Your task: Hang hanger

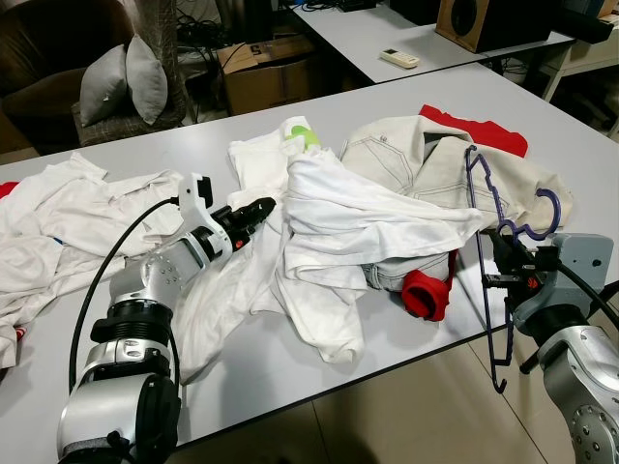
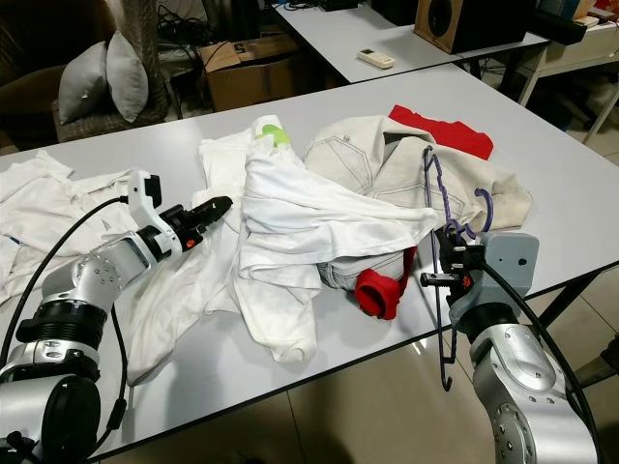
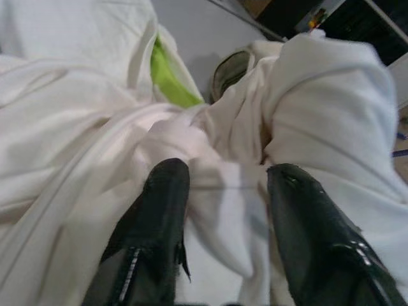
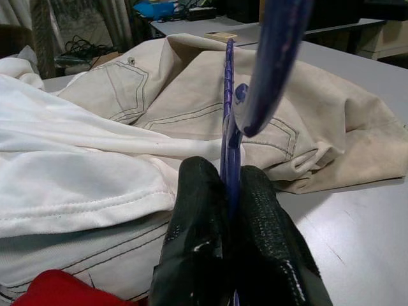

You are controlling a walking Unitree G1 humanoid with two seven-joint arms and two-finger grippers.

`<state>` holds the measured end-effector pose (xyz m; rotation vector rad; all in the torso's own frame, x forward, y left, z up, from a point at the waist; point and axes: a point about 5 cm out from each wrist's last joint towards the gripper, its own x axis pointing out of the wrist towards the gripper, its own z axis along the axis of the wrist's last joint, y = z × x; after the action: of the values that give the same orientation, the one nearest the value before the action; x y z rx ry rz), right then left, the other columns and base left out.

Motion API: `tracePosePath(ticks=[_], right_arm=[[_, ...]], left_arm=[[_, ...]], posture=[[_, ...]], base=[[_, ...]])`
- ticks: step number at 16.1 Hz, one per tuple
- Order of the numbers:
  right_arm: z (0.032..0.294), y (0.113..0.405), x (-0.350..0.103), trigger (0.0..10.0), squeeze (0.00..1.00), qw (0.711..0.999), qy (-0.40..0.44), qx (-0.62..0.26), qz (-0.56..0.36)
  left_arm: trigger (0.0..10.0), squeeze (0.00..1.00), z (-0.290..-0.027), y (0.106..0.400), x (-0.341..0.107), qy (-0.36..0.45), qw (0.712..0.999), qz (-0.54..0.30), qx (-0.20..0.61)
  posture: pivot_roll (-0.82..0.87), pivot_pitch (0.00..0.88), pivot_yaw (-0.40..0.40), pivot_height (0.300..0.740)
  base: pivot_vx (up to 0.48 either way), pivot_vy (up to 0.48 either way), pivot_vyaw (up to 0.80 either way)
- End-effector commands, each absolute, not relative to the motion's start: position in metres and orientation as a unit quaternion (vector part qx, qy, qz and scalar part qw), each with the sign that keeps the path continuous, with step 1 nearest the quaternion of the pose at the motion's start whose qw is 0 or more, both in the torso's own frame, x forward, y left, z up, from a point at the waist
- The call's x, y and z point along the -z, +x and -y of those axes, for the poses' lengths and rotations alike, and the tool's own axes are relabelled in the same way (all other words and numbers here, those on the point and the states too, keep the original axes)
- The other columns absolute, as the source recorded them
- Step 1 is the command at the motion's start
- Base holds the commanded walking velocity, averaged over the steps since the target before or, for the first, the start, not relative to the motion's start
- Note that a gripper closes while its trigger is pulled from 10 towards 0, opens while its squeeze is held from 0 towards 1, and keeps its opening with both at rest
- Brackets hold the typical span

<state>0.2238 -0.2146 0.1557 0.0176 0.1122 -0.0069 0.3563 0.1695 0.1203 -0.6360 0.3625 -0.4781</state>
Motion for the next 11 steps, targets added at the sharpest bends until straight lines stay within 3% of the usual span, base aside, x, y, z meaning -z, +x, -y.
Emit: tracePosePath(ticks=[1, 3, 4, 5, 6, 7, 11], right_arm=[[0.2111, 0.223, -0.1525, 10.0, 0.0, 0.998, 0.01, -0.009, -0.068], [0.2114, 0.2227, -0.1519, 10.0, 0.0, 0.998, 0.008, -0.009, -0.07], [0.2112, 0.2225, -0.1516, 10.0, 0.0, 0.997, 0.007, -0.01, -0.07], [0.2111, 0.2226, -0.1516, 10.0, 0.0, 0.997, 0.007, -0.01, -0.071], [0.2109, 0.2227, -0.1517, 10.0, 0.0, 0.997, 0.007, -0.01, -0.071], [0.2108, 0.2228, -0.1518, 10.0, 0.0, 0.997, 0.007, -0.01, -0.07], [0.211, 0.2223, -0.1518, 10.0, 0.0, 0.997, 0.006, -0.009, -0.071]], left_arm=[[10.0, 1.0, -0.1713, 0.3539, -0.1148, -0.311, 0.905, -0.186, 0.224], [10.0, 1.0, -0.1681, 0.3523, -0.1139, -0.319, 0.898, -0.193, 0.235], [10.0, 0.94, -0.1664, 0.3514, -0.112, -0.306, 0.9, -0.197, 0.238], [10.0, 0.49, -0.1642, 0.3504, -0.1103, -0.294, 0.902, -0.2, 0.246], [4.2, 0.0, -0.1632, 0.3506, -0.1091, -0.288, 0.904, -0.199, 0.244], [0.0, 0.0, -0.1634, 0.3516, -0.1089, -0.289, 0.906, -0.197, 0.239], [0.0, 0.0, -0.1626, 0.3552, -0.108, -0.292, 0.91, -0.19, 0.224]], posture=[[-0.07, 0.0, 0.094, 0.74], [-0.07, 0.0, 0.093, 0.74], [-0.07, 0.0, 0.093, 0.74], [-0.07, 0.0, 0.093, 0.74], [-0.07, 0.0, 0.093, 0.74], [-0.07, 0.0, 0.093, 0.74], [-0.07, 0.0, 0.095, 0.74]], base=[[0.0, 0.0, 0.0], [0.0, 0.0, 0.0], [0.0, 0.0, 0.0], [0.0, 0.0, 0.0], [0.0, 0.0, 0.0], [0.0, 0.0, 0.0], [0.0, 0.0, 0.0]])
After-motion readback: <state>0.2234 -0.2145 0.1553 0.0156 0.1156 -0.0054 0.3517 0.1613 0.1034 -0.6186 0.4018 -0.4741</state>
